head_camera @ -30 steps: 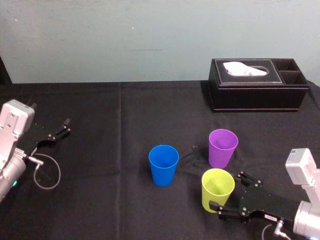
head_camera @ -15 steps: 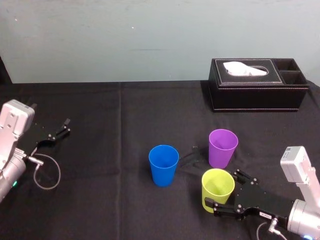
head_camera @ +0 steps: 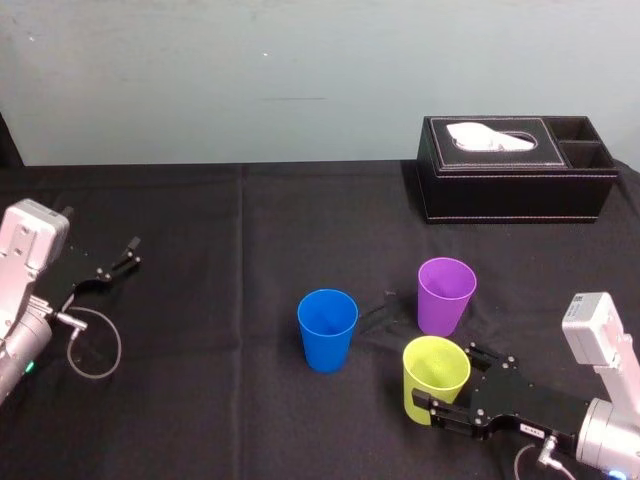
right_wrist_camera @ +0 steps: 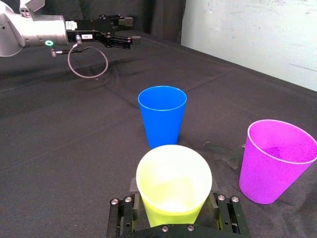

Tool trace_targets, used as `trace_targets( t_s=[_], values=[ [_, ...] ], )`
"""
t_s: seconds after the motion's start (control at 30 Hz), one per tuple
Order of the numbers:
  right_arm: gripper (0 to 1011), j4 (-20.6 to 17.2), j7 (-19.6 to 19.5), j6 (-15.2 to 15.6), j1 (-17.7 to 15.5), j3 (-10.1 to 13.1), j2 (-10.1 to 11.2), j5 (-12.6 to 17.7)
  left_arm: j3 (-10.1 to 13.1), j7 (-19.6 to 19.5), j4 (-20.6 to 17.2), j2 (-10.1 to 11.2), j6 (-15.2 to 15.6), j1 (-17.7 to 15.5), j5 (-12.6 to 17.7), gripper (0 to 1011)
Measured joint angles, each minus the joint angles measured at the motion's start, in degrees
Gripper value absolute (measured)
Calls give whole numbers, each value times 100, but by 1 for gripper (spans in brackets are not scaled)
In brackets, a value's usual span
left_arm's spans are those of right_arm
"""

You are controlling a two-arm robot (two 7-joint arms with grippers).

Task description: Stack the three plastic cups sequentially using one hand.

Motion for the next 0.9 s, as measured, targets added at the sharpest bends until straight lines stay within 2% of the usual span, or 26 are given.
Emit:
trace_targets(
  t_s=[0.07,0.27,0.77,0.9],
  values=[
    [772,-1,2,-1,-1,1,1,1,0,0,0,0,0,0,0,1010],
    [738,-4,6,-4,-4,4,4,6,0,0,0,0,0,0,0,1010],
    [734,-30,4,-2,-14,14,10,1,0,0,0,0,0,0,0,1010],
    [734,-225,-153,100,-71,83,38,-33,0,0,0,0,0,0,0,1010]
  ],
)
